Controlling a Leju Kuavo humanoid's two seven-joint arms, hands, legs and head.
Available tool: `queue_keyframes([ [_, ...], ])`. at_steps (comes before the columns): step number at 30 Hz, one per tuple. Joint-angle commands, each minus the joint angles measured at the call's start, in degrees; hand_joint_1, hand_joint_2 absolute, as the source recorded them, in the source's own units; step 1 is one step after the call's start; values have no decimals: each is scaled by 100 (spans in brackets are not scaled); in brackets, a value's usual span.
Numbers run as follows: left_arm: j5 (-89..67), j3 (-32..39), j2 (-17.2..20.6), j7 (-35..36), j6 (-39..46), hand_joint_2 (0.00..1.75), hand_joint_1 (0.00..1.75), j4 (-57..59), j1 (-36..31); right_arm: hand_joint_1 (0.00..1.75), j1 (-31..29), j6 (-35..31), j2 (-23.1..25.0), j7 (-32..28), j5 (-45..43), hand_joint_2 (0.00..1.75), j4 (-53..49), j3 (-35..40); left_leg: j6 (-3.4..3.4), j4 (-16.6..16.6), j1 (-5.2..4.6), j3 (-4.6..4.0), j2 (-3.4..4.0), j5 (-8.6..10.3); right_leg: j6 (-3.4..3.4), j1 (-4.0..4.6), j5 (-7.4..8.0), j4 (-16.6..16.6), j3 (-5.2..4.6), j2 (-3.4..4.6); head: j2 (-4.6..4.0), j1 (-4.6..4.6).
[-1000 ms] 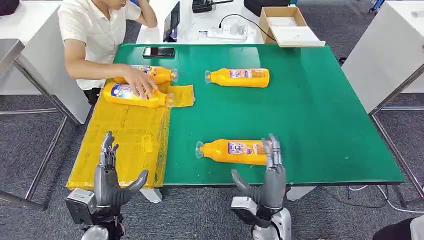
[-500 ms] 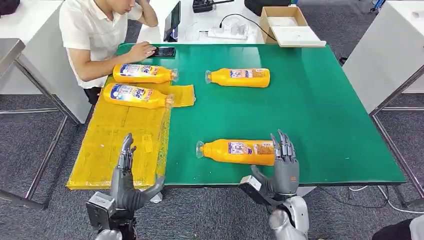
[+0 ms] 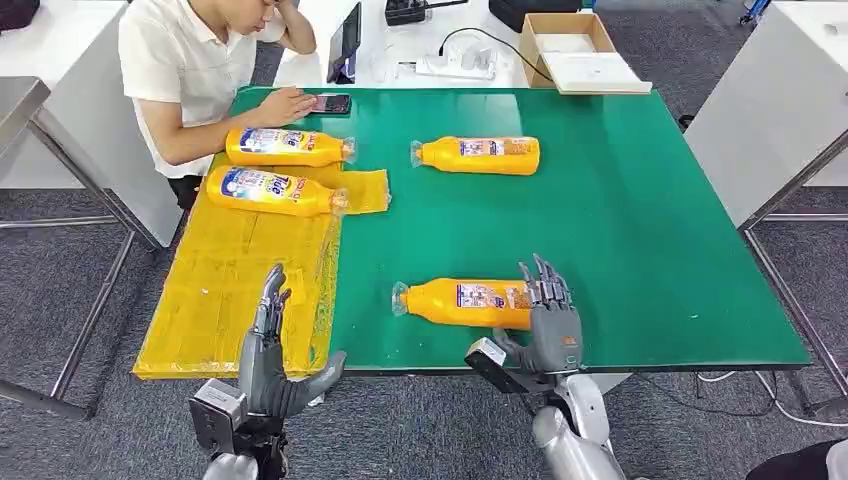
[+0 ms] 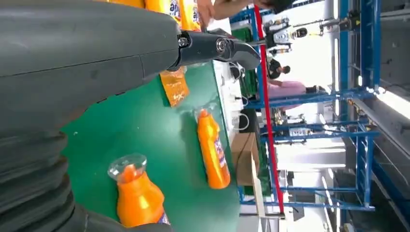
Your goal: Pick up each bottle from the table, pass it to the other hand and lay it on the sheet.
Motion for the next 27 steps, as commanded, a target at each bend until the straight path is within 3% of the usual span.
queue_keyframes([
  [1, -27, -248, 98, 120, -63, 175, 0, 258, -186, 0, -772, 226, -346, 477, -59, 175, 1410, 706, -6, -5, 3, 16, 8, -4, -7, 5, -1, -7, 15, 2, 0, -2],
  [11, 276, -318, 209, 723, -902, 175, 0, 18, -181, 0, -1085, 1226, -505, 1847, 601, 175, 1348, 1545, -8, -2, 3, 15, 17, -6, -9, 4, -2, 0, 11, 9, 0, -2],
  [13, 290, -297, 208, 835, -1030, 175, 0, -10, -155, 0, -1070, 1562, -535, 1960, 572, 175, 1299, 1627, -7, -3, 2, 15, 12, -3, -8, 3, -2, -2, 11, 1, 0, 0],
  [19, 293, -285, 209, 840, -1036, 175, 0, -12, -151, 0, -1061, 1575, -555, 1975, 569, 175, 1311, 1626, -7, -4, 3, 28, 10, -4, -9, 5, -4, -4, 24, -3, 0, 0],
  [27, 418, -240, 179, 966, -1318, 175, 0, 23, -271, 0, -1415, 2291, -689, 2211, 830, 175, 1746, 2050, -9, -5, 6, 38, 13, -2, -10, 8, -1, -7, 34, -3, 0, 0],
])
